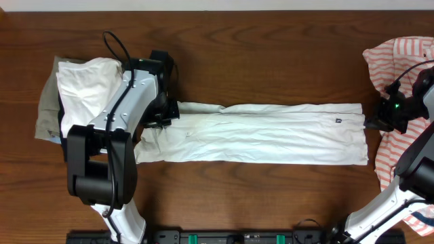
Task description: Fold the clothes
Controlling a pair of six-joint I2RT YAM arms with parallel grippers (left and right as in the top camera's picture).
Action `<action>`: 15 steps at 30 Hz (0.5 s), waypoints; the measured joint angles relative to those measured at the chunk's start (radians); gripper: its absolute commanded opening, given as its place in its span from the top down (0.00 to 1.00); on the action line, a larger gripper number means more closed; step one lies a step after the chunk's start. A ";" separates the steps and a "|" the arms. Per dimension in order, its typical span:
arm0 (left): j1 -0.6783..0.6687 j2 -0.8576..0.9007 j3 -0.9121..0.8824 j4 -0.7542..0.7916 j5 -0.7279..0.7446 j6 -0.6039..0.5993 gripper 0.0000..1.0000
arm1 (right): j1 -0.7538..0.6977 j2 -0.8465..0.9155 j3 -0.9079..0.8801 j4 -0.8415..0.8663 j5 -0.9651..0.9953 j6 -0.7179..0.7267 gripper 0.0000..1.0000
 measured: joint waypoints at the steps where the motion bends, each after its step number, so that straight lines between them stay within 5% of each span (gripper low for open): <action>1: 0.000 0.000 0.000 -0.001 0.000 0.000 0.94 | 0.000 0.000 0.000 0.000 0.003 0.000 0.93; 7: 0.000 0.000 0.000 -0.034 0.000 0.000 0.91 | 0.000 0.000 0.000 0.000 0.005 -0.001 0.96; 12: 0.000 0.000 0.000 -0.047 -0.008 0.002 0.42 | 0.000 0.000 0.001 0.021 -0.053 -0.016 0.96; 15: 0.000 0.000 0.000 -0.044 -0.015 0.003 0.27 | 0.000 0.000 0.014 0.026 -0.123 -0.027 0.97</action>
